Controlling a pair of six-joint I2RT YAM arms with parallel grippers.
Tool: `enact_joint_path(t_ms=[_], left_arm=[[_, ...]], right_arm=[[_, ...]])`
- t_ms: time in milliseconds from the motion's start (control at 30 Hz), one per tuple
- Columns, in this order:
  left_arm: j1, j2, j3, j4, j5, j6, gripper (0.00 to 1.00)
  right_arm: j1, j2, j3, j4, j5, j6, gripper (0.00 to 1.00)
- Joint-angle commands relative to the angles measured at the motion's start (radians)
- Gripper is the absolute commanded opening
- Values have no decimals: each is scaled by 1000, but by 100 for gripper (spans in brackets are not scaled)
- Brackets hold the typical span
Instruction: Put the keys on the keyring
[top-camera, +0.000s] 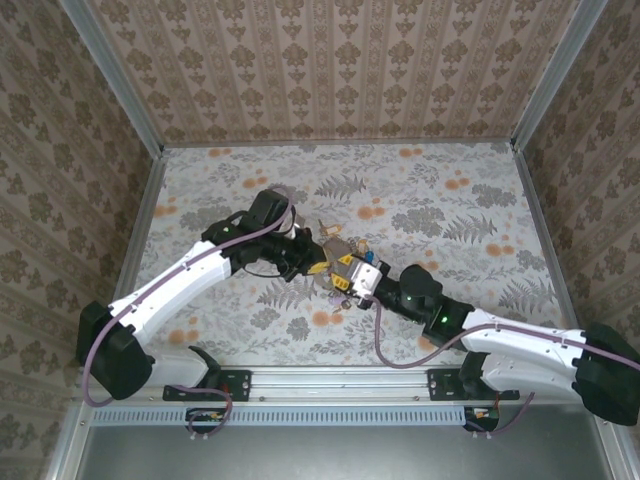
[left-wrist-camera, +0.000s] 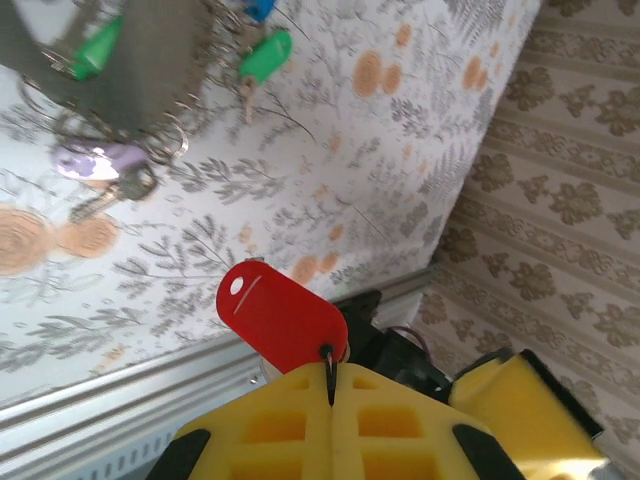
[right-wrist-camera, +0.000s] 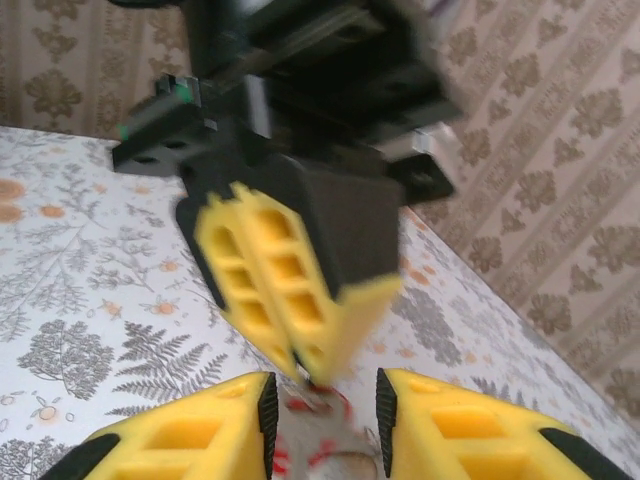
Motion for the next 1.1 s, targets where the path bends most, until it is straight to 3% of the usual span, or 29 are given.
enact_joint_path(t_ms=[0,233,433,633,867,933,1000,1067], left_arm=[[25,1,-53,-70,-71,80,0],[-13,70,-134,-131,-153,281,0],[-64,171,-181,-82,-180,311,0],[-174,277,-105,-92,-232,368,0],[-312,418,78,-255,-368,481,0],[-339,445,121,-269,-387,494,5],[-353,461,151,-274,-387,516,22],[-355,461,168,-267,-359,531,28]], right_arm=[[-70,-59,-50,27,12,148,37],[-225,-201,-88,-135,161,433,44],[-291,-138,-19,-329,159,606,54],[-293,-79,4,-290,155,646,54],[-301,-51,30,-325,195,641,54],[-309,-54,23,-329,216,660,54],[-320,-59,13,-330,232,687,54],[-340,-69,2,-342,242,723,54]])
